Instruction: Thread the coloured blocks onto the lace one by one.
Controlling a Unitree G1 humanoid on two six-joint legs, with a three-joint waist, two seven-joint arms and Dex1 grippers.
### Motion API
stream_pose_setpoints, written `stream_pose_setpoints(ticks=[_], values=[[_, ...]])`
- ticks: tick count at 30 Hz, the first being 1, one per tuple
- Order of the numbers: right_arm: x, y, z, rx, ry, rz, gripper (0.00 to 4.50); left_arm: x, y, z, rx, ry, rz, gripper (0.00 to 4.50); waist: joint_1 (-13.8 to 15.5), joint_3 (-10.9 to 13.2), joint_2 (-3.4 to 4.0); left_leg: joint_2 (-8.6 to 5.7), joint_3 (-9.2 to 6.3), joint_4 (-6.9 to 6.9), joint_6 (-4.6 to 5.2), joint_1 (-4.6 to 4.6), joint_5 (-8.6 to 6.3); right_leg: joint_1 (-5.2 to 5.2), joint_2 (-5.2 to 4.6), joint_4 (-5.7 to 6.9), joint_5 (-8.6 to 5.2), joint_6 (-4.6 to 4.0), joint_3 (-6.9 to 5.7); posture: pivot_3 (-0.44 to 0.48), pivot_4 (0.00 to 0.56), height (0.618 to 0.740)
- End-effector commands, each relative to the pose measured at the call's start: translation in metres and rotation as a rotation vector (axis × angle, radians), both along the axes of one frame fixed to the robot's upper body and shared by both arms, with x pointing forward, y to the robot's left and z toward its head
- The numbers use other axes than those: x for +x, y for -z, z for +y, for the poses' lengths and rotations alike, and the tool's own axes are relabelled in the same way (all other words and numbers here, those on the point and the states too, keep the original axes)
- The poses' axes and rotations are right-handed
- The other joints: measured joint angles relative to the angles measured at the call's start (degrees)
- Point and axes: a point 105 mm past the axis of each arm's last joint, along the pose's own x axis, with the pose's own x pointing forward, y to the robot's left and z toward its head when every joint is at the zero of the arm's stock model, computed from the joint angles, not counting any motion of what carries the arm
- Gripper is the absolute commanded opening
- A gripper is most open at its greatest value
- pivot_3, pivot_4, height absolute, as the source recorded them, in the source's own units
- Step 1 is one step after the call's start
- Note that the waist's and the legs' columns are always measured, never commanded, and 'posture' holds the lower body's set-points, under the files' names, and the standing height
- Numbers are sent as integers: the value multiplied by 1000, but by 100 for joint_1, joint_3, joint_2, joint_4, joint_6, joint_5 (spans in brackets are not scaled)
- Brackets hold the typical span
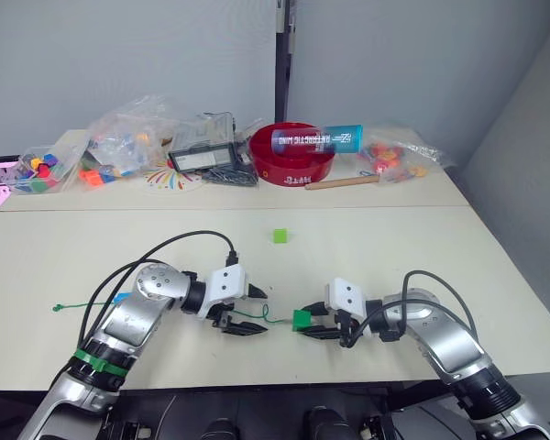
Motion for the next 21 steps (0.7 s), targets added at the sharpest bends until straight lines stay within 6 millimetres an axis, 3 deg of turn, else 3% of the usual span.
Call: stream_pose_setpoints(ticks=[1, 6, 10, 17, 21], values=[[2, -7, 1, 17, -3, -35, 1150, 0, -2, -13, -8, 38, -36, 3515, -3, 0, 0, -1, 1, 0, 0, 0, 0, 0, 0, 0, 0, 0, 1, 0, 150, 731], [2, -6, 3, 19, -3, -32, 1150, 3, 10, -18, 36, 61, -34, 3515, -4, 0, 0, 0, 0, 0, 0, 1, 0, 0, 1, 0, 0, 0, 1, 0, 150, 731], [3, -8, 3, 23, 4, -37, 1150, 9, 21, -13, 82, 48, -41, 2332, -7, 0, 0, -1, 0, 0, 0, 1, 0, 0, 0, 0, 0, 0, 2, 0, 150, 731], [4, -9, 3, 27, 10, -42, 1150, 9, 21, -18, 63, 60, -38, 30, 1, 0, 0, -1, 0, 1, 0, 1, 0, 2, 0, 0, 0, 0, 1, 0, 150, 731], [3, -10, 4, 30, 8, -43, 1150, 9, 19, -21, 49, 57, -45, 0, 2, 0, 0, -1, -1, 1, 0, 1, 0, 1, 0, 0, 0, 0, 1, 0, 150, 731]])
